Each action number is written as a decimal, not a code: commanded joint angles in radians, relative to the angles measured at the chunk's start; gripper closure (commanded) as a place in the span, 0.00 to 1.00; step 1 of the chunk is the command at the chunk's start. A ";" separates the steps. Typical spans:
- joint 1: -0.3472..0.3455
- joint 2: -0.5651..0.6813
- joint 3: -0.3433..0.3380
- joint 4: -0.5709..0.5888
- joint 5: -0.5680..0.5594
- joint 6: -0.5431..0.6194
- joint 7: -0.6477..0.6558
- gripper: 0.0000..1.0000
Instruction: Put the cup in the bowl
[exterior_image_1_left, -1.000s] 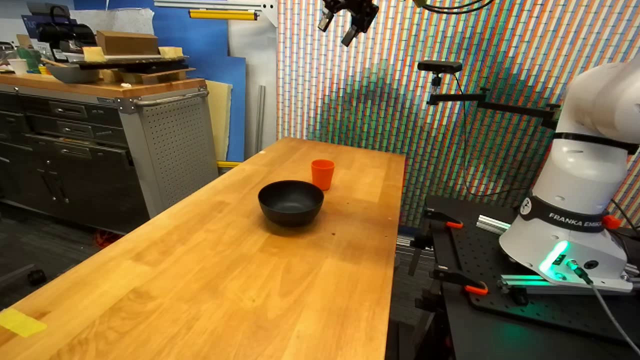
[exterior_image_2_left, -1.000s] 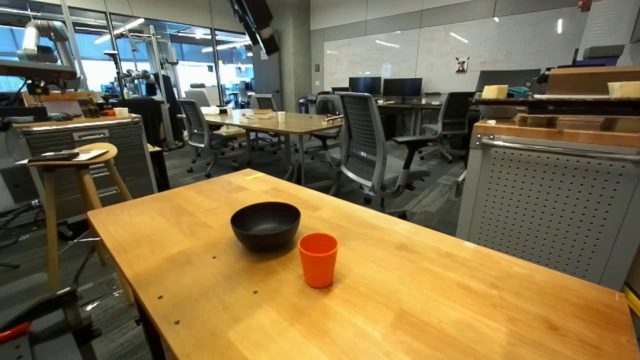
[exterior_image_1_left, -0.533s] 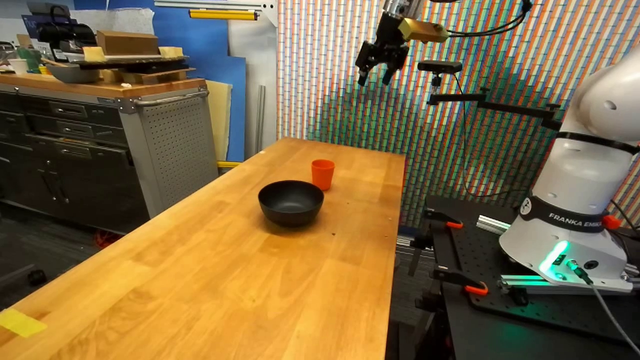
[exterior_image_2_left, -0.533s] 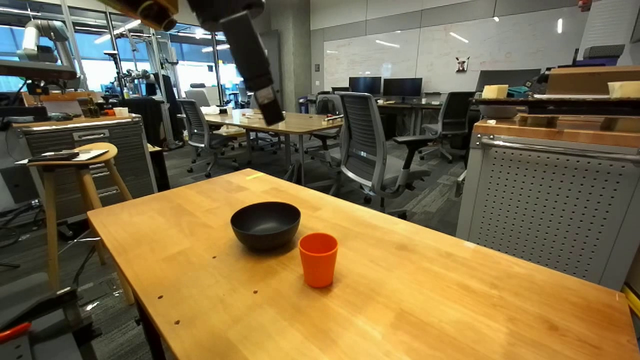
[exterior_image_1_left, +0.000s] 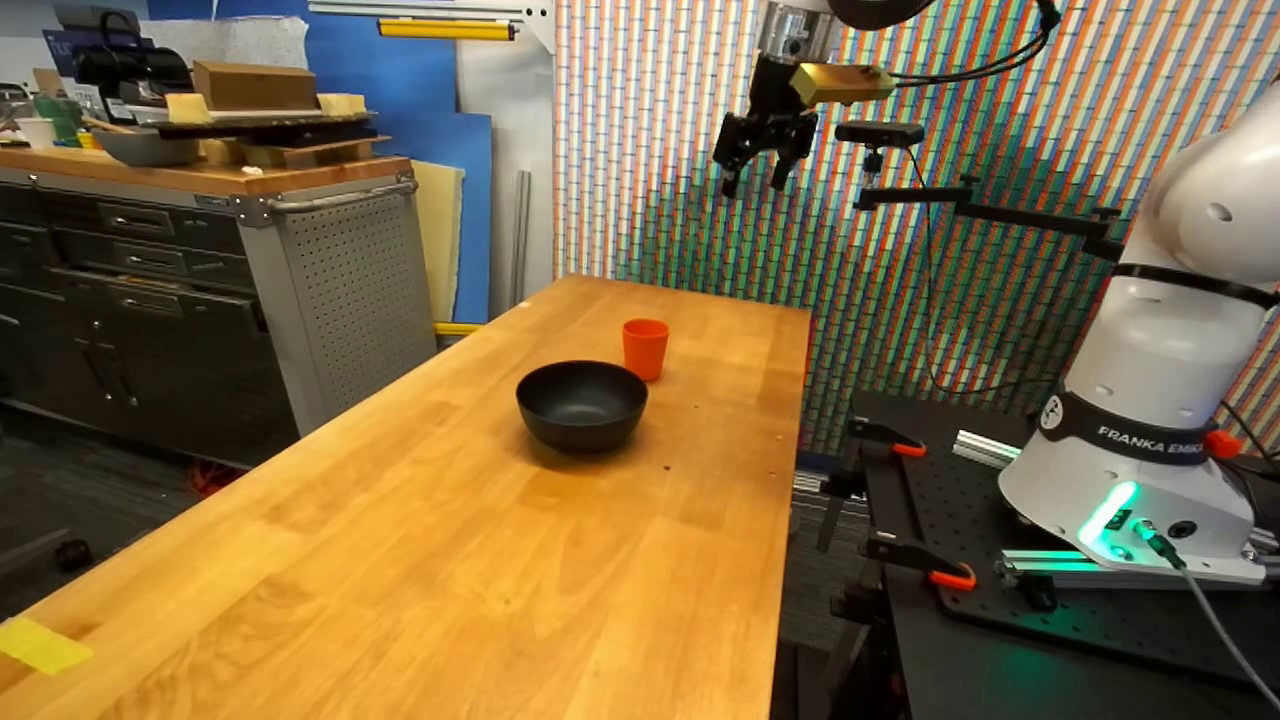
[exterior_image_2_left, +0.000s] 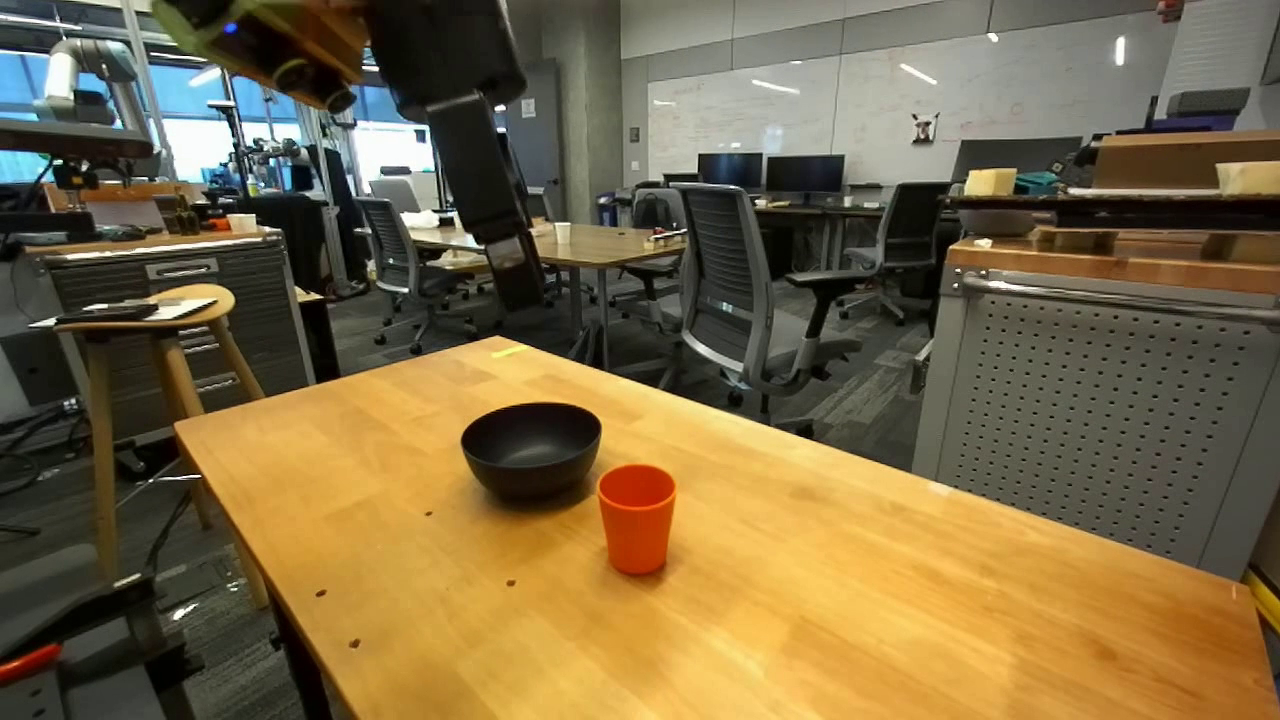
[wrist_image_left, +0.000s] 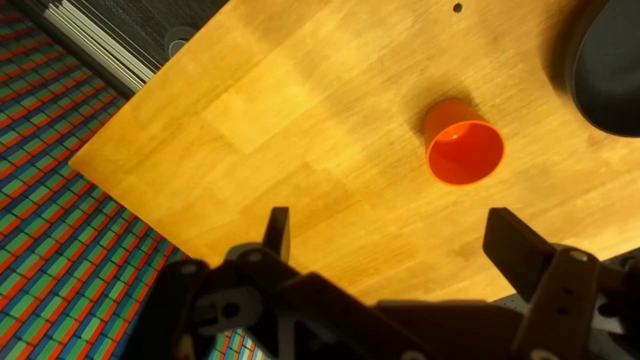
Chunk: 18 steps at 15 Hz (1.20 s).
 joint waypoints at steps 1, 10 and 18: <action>0.017 0.147 0.024 0.057 -0.065 0.054 0.085 0.00; 0.119 0.438 -0.037 0.195 -0.085 0.074 0.145 0.00; 0.199 0.650 -0.125 0.340 -0.019 0.123 0.082 0.00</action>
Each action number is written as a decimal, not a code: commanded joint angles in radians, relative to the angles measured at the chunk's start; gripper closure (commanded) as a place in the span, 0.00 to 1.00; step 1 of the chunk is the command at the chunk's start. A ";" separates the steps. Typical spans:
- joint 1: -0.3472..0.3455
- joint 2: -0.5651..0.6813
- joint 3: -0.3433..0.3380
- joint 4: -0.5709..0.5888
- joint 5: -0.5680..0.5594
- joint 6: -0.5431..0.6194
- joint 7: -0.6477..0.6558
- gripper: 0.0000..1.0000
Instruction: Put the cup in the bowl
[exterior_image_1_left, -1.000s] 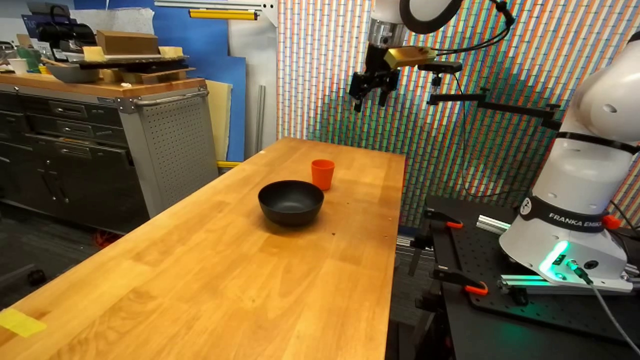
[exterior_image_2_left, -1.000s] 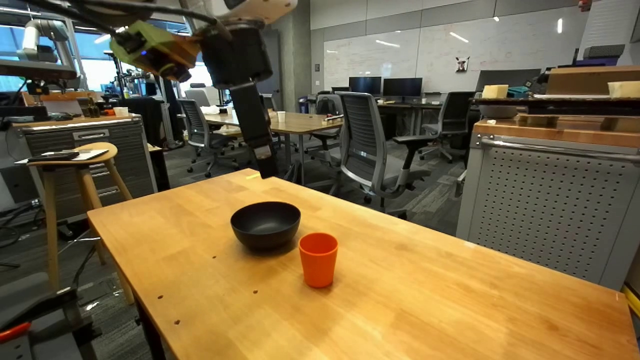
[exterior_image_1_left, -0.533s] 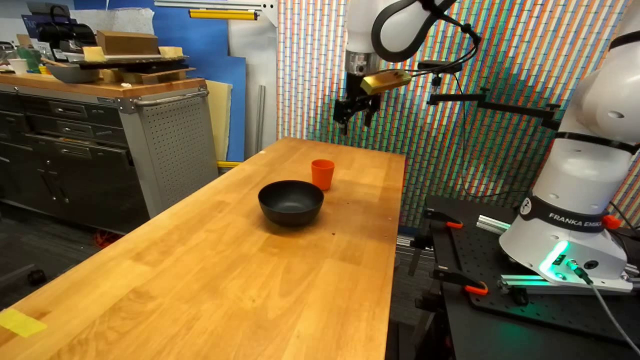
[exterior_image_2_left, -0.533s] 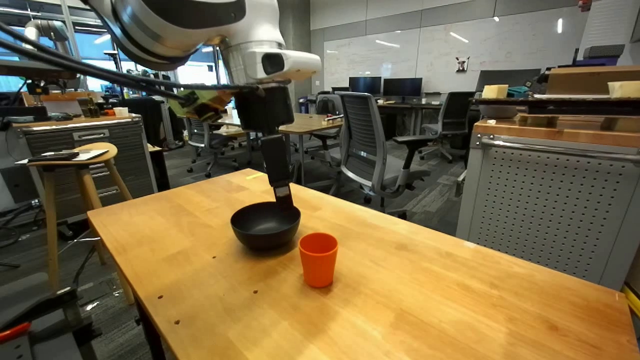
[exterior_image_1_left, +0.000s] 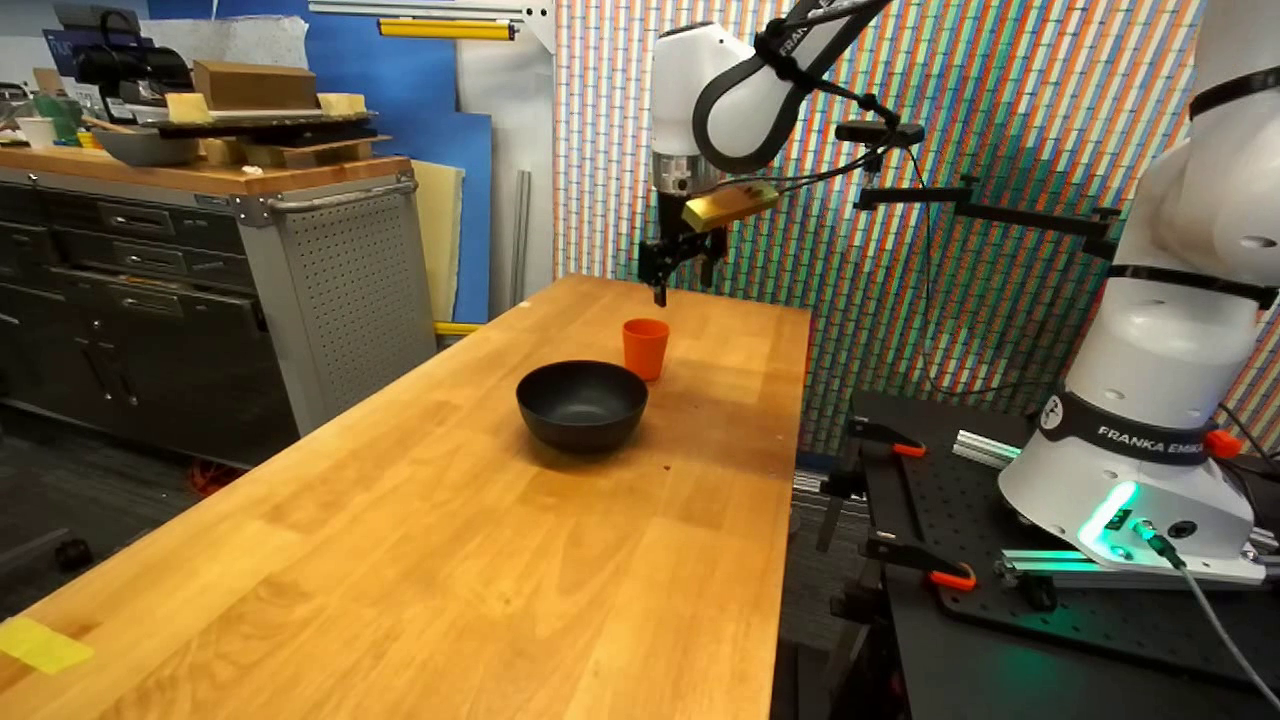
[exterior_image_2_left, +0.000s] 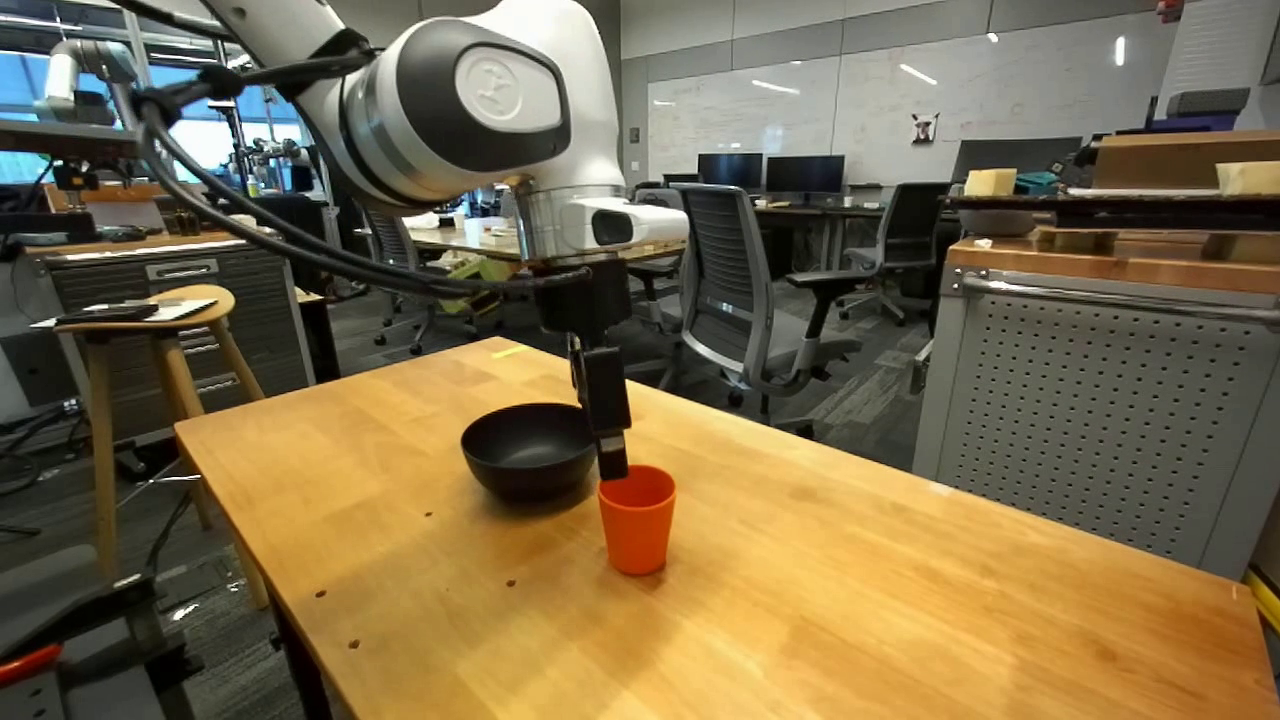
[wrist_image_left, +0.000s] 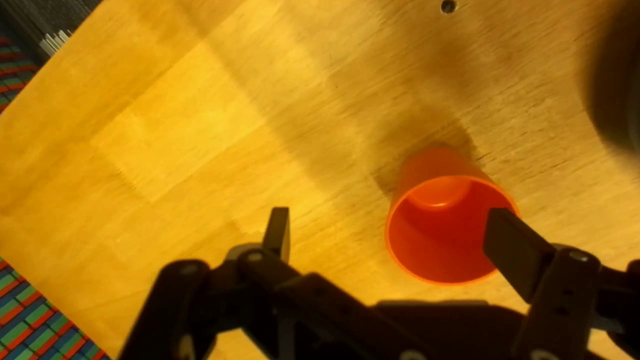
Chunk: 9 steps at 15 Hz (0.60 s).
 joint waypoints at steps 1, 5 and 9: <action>0.032 0.101 -0.052 0.099 0.073 0.023 -0.059 0.00; 0.024 0.176 -0.068 0.168 0.171 0.002 -0.145 0.00; 0.016 0.245 -0.083 0.208 0.241 -0.012 -0.215 0.25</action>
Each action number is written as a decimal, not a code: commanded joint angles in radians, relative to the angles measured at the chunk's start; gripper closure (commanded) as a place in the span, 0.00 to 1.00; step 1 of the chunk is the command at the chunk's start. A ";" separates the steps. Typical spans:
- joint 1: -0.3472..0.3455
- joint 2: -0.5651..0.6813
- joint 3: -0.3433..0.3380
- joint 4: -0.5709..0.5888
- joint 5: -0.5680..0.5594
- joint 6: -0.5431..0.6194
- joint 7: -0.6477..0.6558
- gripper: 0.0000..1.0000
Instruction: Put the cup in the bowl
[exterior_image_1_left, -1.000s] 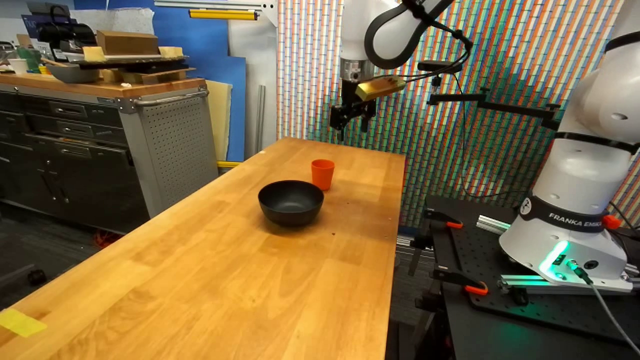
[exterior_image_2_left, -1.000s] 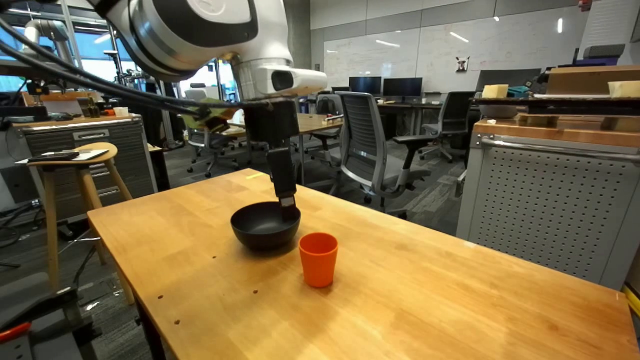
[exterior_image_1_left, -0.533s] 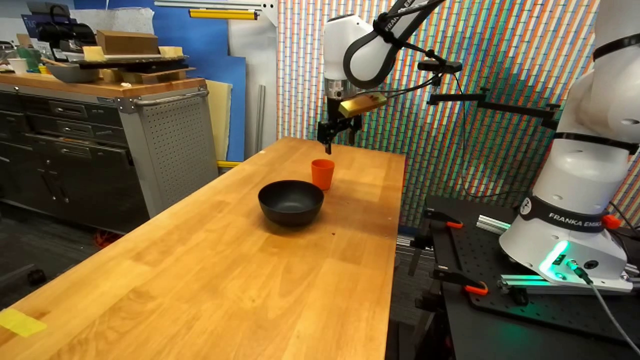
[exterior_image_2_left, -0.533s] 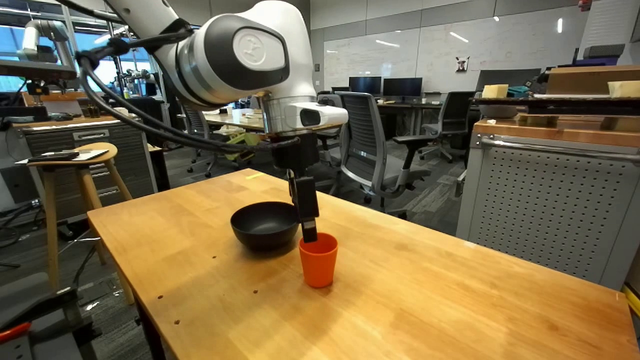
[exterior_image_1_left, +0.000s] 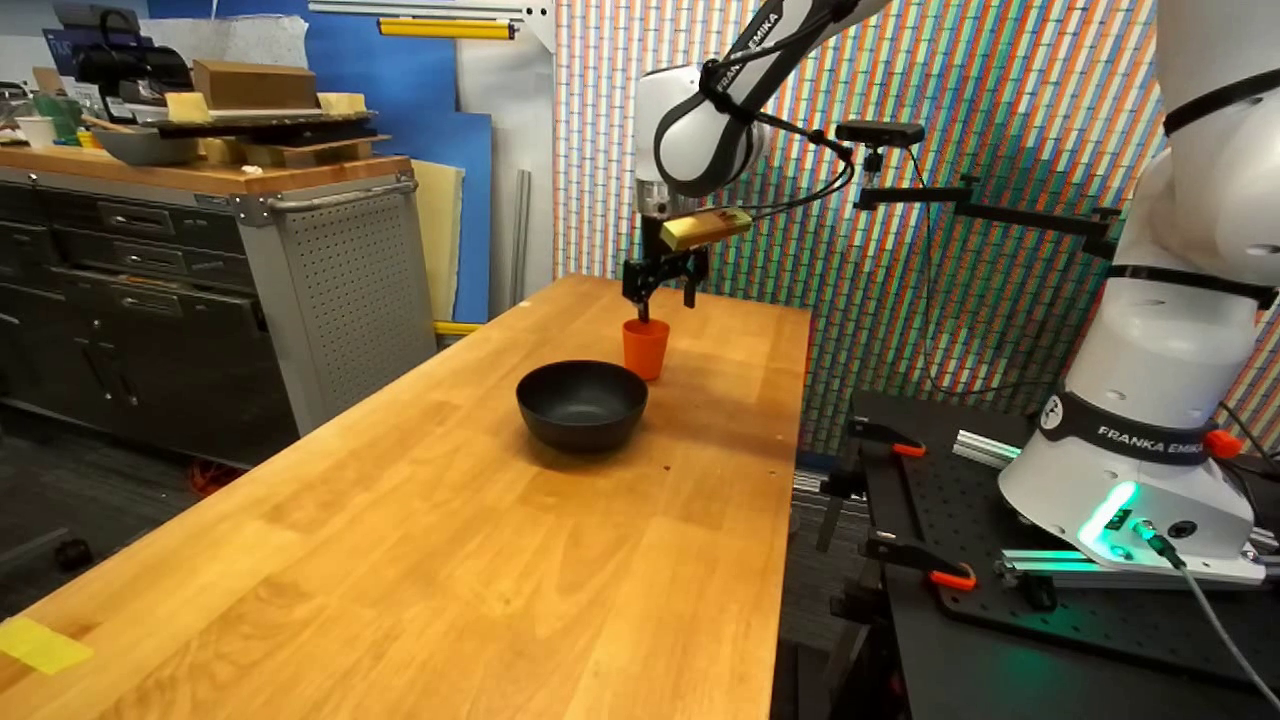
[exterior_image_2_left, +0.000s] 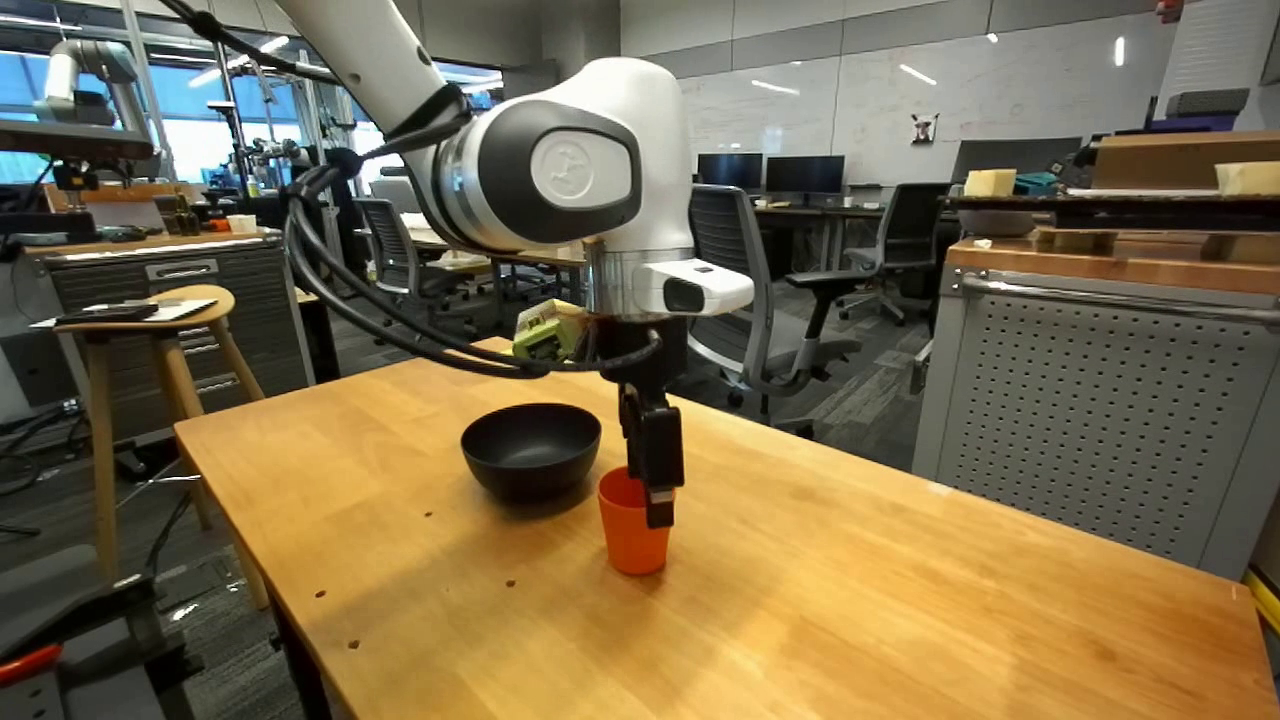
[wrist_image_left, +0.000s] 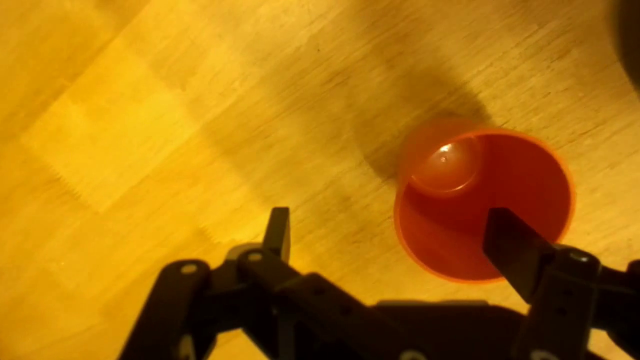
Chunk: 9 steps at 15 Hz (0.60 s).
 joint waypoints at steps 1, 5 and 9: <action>0.006 0.074 -0.025 0.069 0.070 -0.032 -0.084 0.26; 0.002 0.113 -0.029 0.085 0.109 -0.031 -0.125 0.58; -0.004 0.116 -0.019 0.087 0.147 -0.040 -0.169 0.89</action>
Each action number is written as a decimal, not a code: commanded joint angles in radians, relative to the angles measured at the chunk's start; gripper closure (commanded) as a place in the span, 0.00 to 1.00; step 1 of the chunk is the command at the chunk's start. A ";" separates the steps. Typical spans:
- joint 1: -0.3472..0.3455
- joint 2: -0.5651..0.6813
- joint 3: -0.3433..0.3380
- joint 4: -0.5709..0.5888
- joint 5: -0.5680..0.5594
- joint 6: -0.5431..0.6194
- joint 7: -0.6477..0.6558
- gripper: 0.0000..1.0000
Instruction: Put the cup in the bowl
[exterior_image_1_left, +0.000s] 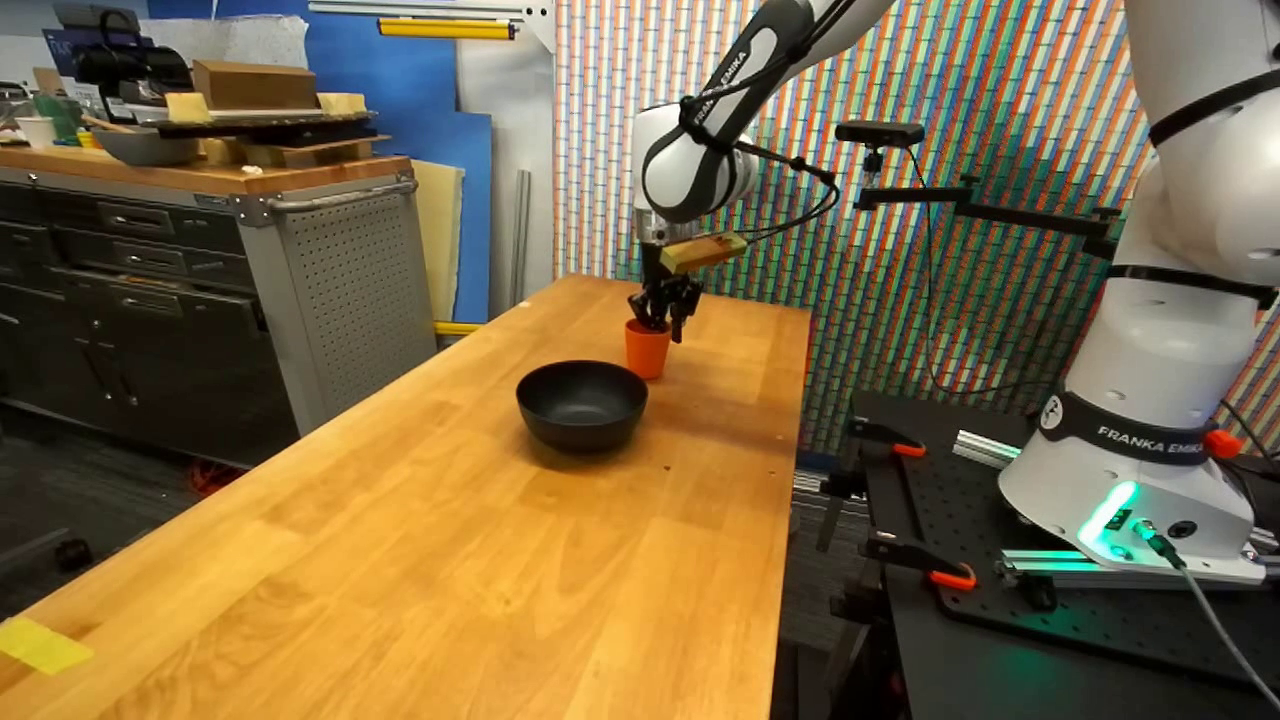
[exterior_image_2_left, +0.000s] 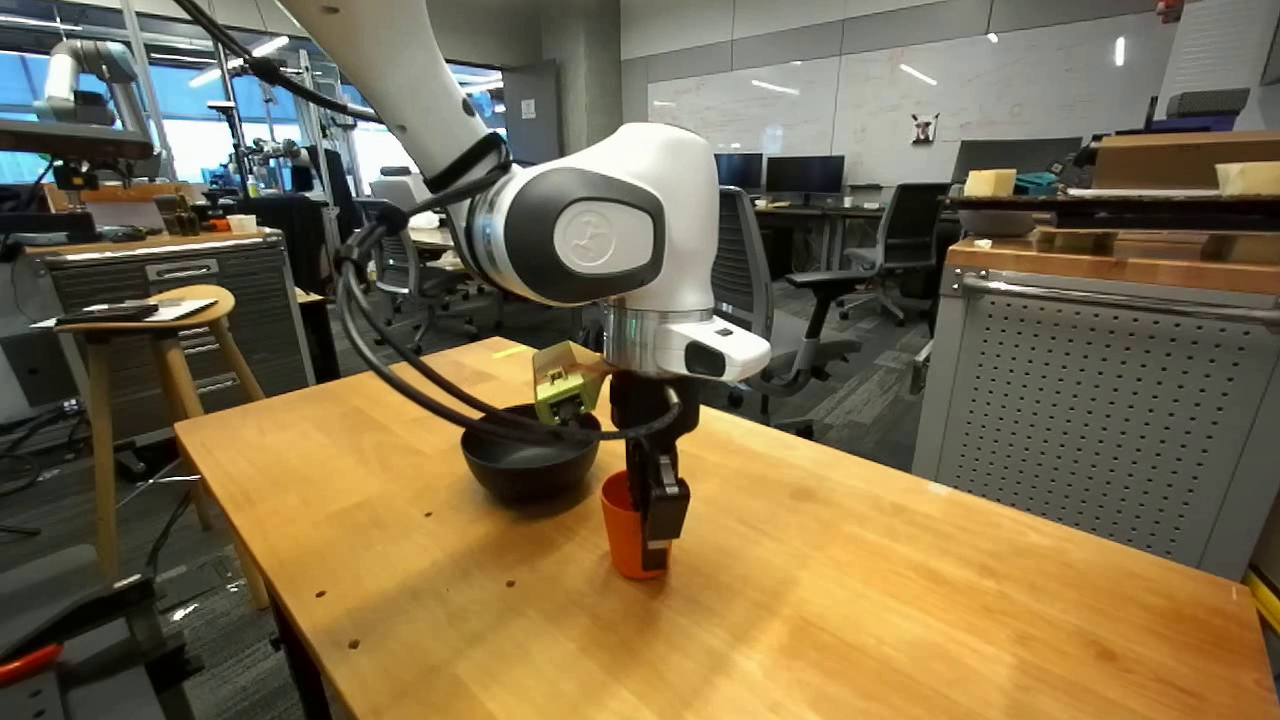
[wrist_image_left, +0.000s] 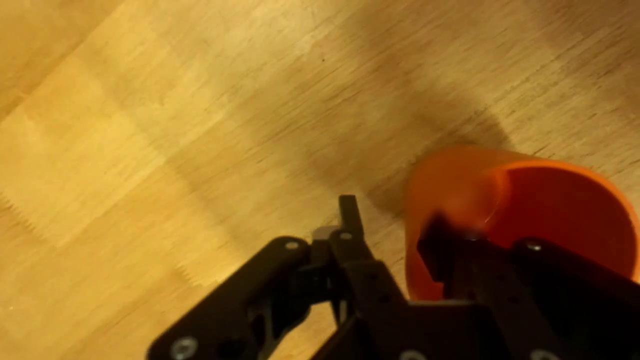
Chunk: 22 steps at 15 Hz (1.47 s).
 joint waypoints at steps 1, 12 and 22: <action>-0.006 -0.002 0.002 0.028 0.061 -0.041 -0.076 0.92; 0.079 -0.350 -0.003 -0.156 -0.008 -0.137 -0.069 0.94; 0.226 -0.353 0.149 -0.218 -0.088 -0.047 0.007 0.94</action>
